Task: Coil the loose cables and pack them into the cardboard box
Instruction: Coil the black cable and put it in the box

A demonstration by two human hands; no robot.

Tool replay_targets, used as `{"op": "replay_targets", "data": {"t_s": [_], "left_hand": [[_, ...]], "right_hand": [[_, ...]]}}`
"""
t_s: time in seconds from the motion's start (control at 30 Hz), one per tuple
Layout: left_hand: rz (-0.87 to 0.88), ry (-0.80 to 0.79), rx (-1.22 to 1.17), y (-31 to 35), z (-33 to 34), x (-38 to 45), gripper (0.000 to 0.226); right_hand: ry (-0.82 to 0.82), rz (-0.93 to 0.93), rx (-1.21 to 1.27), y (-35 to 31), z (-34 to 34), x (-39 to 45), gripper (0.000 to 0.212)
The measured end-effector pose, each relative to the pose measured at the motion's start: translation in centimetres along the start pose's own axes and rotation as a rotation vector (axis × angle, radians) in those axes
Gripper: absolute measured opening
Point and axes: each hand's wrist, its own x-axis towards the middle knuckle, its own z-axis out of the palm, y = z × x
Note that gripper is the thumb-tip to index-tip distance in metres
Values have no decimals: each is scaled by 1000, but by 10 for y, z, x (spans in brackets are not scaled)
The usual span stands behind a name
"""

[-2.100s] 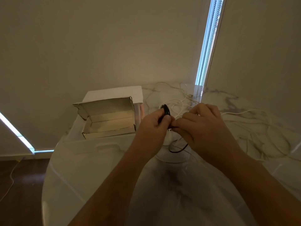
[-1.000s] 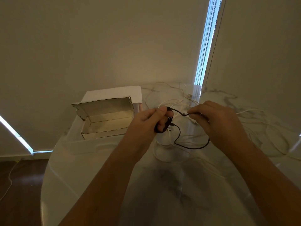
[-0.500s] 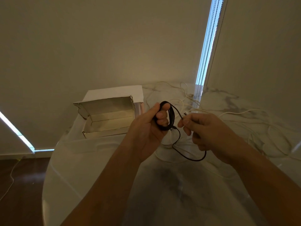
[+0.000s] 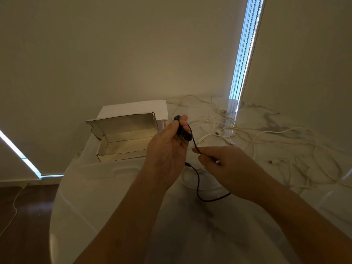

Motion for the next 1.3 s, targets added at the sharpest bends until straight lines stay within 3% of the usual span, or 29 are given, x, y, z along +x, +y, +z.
{"op": "replay_targets", "data": {"t_s": [0.27, 0.43, 0.7, 0.87, 1.07, 1.3], "left_hand": [[140, 52, 90, 2, -4, 4, 24], [236, 103, 524, 0, -3, 1, 21], [132, -100, 993, -10, -3, -8, 28], [-37, -172, 1034, -16, 2, -11, 29], [-164, -234, 973, -16, 8, -15, 35], [-129, -243, 986, -17, 4, -16, 35]], "right_hand": [[-52, -145, -74, -16, -2, -10, 24], [-21, -257, -118, -28, -5, -16, 24], [226, -297, -122, -14, -18, -9, 16], [378, -232, -154, 0, -24, -3, 22], [444, -131, -144, 13, -26, 3, 19], [443, -50, -109, 21, -25, 7, 25]]}}
